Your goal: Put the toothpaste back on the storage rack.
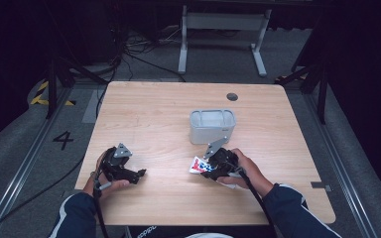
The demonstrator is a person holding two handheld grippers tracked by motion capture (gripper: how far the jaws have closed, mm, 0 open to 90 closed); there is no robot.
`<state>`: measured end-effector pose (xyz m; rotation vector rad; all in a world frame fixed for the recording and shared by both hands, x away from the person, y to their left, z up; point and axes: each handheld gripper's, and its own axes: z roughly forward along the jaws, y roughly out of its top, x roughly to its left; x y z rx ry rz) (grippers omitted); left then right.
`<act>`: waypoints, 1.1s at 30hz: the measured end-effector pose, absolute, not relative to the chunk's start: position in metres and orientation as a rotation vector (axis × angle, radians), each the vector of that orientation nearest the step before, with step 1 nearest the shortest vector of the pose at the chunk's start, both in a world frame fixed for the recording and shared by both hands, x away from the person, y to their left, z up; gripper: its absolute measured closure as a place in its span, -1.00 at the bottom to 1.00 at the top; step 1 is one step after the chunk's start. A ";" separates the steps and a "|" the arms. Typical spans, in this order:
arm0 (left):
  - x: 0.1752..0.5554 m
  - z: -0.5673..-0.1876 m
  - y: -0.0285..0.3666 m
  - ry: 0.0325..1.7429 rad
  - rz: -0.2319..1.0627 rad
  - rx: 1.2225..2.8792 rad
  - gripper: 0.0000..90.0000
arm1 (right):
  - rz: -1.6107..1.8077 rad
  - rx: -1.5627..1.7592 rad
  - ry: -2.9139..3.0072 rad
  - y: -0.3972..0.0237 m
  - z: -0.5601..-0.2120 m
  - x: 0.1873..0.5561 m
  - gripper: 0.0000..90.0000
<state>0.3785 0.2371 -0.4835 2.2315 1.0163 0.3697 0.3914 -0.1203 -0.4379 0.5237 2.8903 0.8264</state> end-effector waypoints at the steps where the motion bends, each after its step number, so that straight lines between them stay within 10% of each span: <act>1: 0.379 -0.483 0.237 1.014 0.370 2.234 -1.00 | 0.840 0.524 2.879 -0.122 -0.436 0.391 0.40; 33: 0.379 -0.483 0.237 1.013 0.371 2.235 -1.00 | 1.181 0.510 2.682 -0.160 -0.395 0.389 0.46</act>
